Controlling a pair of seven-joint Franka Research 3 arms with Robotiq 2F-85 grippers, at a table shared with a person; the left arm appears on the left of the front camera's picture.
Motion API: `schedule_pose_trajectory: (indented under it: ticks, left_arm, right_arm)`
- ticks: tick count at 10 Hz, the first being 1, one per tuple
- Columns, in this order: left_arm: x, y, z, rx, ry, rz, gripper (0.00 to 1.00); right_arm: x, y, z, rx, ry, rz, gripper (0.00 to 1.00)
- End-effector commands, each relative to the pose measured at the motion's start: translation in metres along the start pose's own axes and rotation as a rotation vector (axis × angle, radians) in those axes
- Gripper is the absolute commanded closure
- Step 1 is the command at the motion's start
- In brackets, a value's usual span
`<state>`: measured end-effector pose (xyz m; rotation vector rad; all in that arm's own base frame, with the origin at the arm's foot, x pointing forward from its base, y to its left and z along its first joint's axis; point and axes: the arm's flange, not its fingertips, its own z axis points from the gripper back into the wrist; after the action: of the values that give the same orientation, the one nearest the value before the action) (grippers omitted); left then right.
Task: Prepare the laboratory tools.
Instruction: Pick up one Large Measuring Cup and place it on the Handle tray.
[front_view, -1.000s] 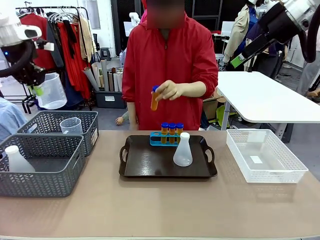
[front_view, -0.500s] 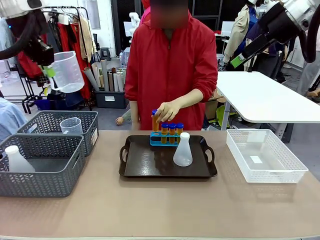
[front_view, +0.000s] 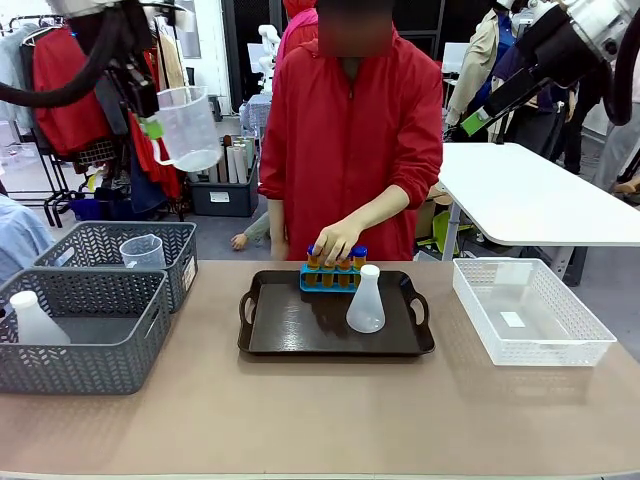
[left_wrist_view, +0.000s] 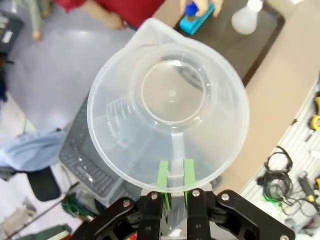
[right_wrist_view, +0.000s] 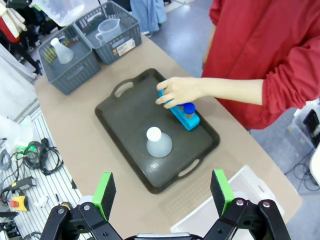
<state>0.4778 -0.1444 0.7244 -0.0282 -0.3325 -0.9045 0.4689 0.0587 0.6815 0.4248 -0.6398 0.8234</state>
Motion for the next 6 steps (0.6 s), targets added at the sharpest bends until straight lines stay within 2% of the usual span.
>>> schedule_pose_trajectory:
  ticks: [1, 4, 6]
  left_arm:
    - [0.020, -0.007, -0.007, -0.019, -0.014, -0.106, 1.00]
    - [0.054, -0.039, -0.033, -0.036, -0.042, -0.212, 1.00]
    - [0.066, -0.049, -0.052, -0.034, -0.031, -0.236, 1.00]
  right_arm:
    - [0.000, 0.001, 0.001, 0.007, -0.009, -0.003, 0.00]
    - [0.000, 0.001, 0.001, 0.007, -0.009, -0.003, 0.00]
    - [0.000, 0.001, 0.001, 0.007, -0.009, -0.003, 0.00]
